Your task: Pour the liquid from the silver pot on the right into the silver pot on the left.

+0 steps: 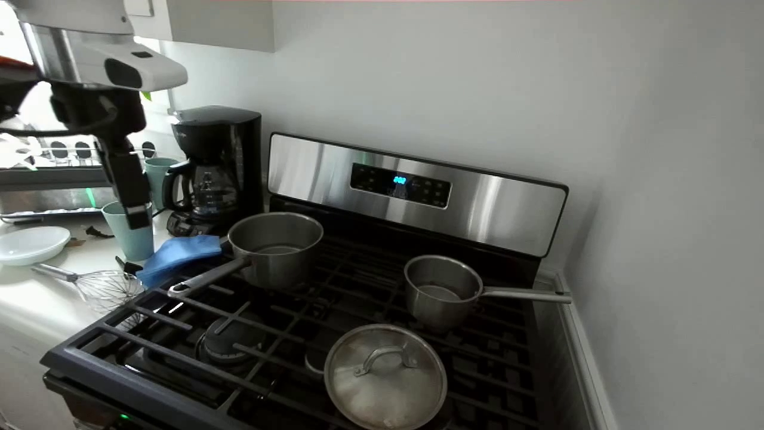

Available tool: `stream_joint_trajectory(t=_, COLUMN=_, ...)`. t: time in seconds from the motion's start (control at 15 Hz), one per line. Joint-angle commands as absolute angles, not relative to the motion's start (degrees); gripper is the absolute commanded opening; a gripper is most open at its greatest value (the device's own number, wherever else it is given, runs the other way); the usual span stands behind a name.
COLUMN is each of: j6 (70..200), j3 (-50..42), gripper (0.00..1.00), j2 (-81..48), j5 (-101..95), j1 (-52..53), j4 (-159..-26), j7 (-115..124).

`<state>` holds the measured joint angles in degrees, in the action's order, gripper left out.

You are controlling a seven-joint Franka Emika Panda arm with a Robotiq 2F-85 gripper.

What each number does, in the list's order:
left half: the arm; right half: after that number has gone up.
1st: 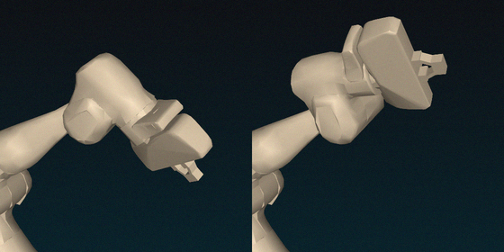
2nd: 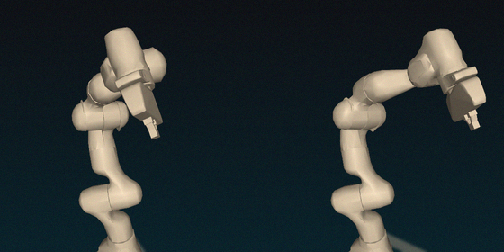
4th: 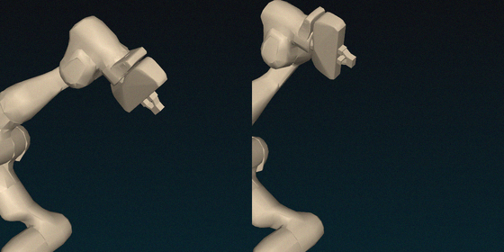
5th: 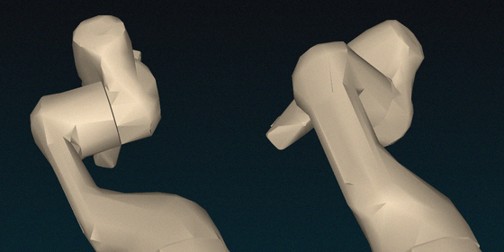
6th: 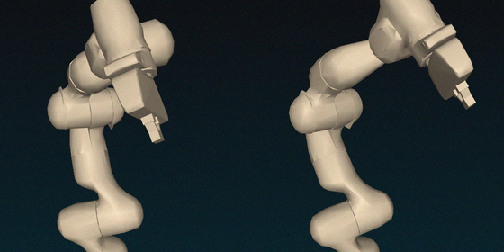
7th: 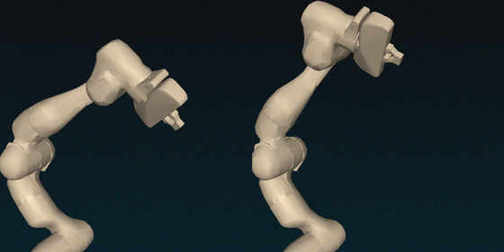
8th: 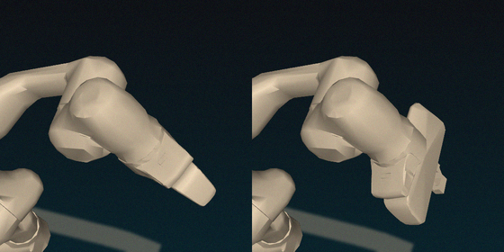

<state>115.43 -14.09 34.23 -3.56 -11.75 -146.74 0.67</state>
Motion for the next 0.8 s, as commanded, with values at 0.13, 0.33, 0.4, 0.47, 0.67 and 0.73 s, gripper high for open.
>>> stream_joint_trajectory(t=0.13, j6=126.97, j3=-16.99, gripper=1.0, j2=19.57, j5=1.11, j1=-15.47, j4=-135.5, j7=5.97)
stream_joint_trajectory(t=0.33, j6=130.44, j3=-18.59, gripper=1.0, j2=12.61, j5=3.86, j1=-17.08, j4=-129.1, j7=9.48)
stream_joint_trajectory(t=0.4, j6=131.84, j3=-19.16, gripper=1.0, j2=10.34, j5=4.84, j1=-17.58, j4=-127.66, j7=10.72)
stream_joint_trajectory(t=0.47, j6=133.52, j3=-19.51, gripper=1.0, j2=8.15, j5=5.44, j1=-18.11, j4=-126.09, j7=12.23)
stream_joint_trajectory(t=0.67, j6=134.72, j3=-19.1, gripper=1.0, j2=9.31, j5=3.6, j1=-18.88, j4=-127.87, j7=13.31)
stream_joint_trajectory(t=0.73, j6=135.56, j3=-19.13, gripper=1.0, j2=7.92, j5=3.57, j1=-19.11, j4=-127.18, j7=15.03)
